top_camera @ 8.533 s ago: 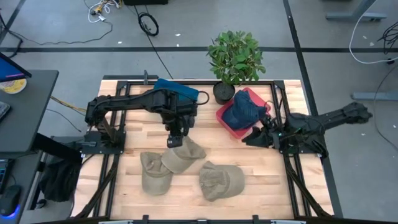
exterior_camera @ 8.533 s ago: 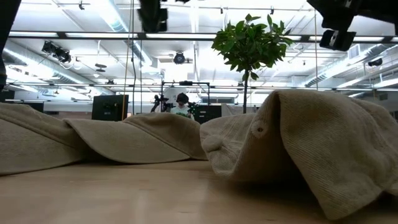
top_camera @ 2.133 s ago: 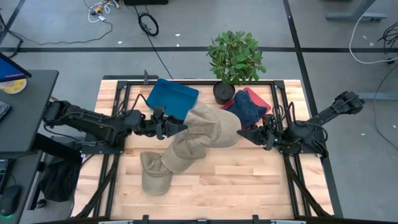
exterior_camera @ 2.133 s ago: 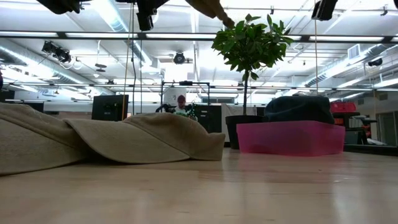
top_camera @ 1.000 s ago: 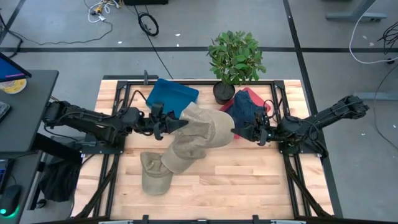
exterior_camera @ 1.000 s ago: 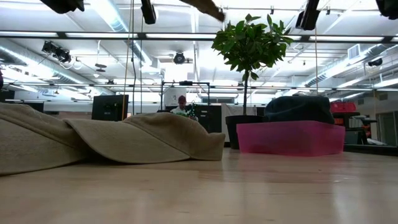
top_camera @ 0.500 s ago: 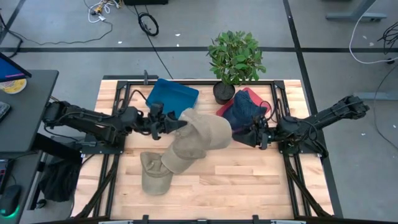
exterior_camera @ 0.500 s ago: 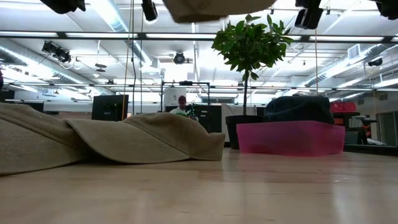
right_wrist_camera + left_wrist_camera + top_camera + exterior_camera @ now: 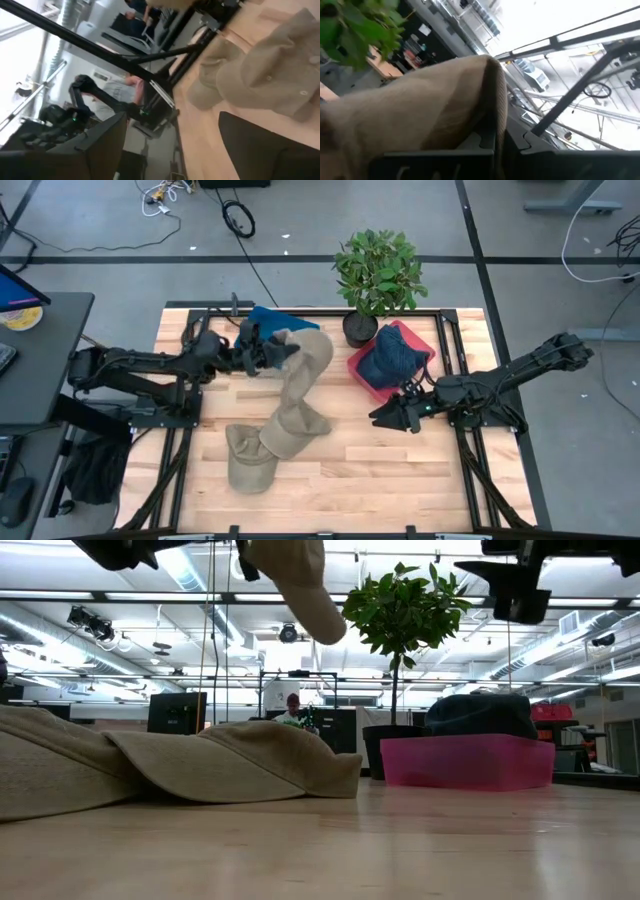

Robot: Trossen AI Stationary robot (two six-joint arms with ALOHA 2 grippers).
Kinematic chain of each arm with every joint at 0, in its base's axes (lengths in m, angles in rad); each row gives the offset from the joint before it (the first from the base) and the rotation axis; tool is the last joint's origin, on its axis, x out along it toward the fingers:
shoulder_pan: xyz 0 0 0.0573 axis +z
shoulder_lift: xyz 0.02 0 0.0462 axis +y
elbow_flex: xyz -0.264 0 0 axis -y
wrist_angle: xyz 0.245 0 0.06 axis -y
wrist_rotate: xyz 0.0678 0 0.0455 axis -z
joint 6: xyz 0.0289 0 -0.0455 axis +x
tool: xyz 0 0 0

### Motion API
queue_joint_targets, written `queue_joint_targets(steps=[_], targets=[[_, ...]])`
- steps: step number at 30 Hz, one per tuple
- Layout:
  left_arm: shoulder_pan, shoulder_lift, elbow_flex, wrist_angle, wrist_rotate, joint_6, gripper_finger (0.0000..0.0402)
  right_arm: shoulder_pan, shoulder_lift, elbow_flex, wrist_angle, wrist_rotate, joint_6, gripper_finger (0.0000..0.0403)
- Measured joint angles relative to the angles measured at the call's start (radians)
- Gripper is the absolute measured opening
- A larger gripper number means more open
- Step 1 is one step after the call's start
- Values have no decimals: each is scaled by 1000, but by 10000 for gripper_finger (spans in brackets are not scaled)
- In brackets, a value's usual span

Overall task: Pick & Place hat
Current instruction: Put the bottom right brown cap into the blue bin

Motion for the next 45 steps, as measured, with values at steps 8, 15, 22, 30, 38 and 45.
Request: queue_joint_targets(steps=[8,15,22,30,38,45], targets=[[156,0,1,-165,111,-33,3,1,0,0,-6,1,-31,287],[280,-1,0,-172,164,-47,3,1,0,0,-16,-14,-31,274],[349,-2,0,-234,164,-19,3,2,0,0,-73,-71,-30,272],[450,-2,0,-354,276,33,3,1,0,0,-73,-68,-21,272],[628,-2,1,-399,496,94,3,-21,0,0,-51,54,23,272],[768,-1,0,-514,676,192,3,-64,0,-1,26,148,50,272]])
